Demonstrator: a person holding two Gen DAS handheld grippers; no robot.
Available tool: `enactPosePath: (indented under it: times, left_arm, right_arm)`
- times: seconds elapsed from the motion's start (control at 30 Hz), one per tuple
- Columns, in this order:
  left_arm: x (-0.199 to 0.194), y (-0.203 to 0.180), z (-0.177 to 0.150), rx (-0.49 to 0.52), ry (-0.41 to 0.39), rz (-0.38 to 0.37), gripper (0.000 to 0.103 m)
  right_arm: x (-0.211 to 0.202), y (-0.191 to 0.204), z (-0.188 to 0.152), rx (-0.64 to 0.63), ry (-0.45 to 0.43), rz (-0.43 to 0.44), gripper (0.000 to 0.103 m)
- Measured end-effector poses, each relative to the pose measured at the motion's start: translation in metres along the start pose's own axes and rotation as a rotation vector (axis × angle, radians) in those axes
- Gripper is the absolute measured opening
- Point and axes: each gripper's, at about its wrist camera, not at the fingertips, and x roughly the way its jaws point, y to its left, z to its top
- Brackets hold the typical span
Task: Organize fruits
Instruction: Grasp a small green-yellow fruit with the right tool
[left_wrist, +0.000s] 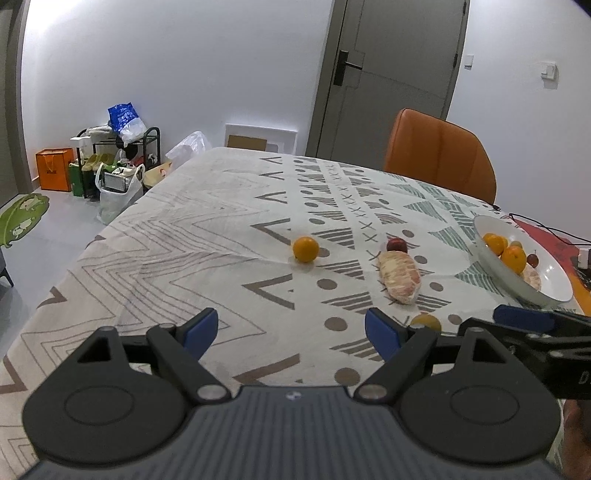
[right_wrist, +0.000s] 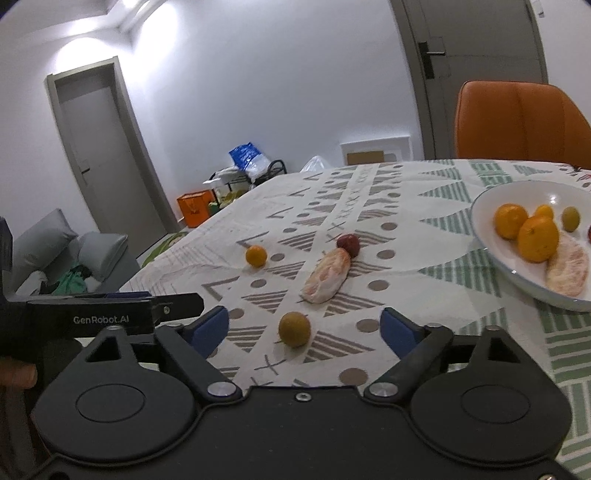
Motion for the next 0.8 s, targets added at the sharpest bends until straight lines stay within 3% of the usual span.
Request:
enactPosePath:
  times: [0.27,0.3,0.4,0.8]
  left_arm:
    - [0.007,0.009,0.000,-0.018,0.011,0.005,0.085]
    - [0.008,0.010,0.001,-0.021,0.012,0.005,0.085]
    - [0.012,0.010,0.002,-0.026,0.017,0.004,0.085]
    - [0.030,-0.022,0.011,0.028,0.026,-0.030,0.085]
  right_arm:
    - [0.020,0.010,-0.002,-0.016,0.035,0.014,0.070]
    - [0.022,0.010,-0.003,-0.018,0.038,0.014,0.063]
    - [0.028,0.010,-0.004,-0.029,0.061,0.013,0.018]
    - [0.012,-0.015,-0.001,0.003,0.014,-0.035,0.018]
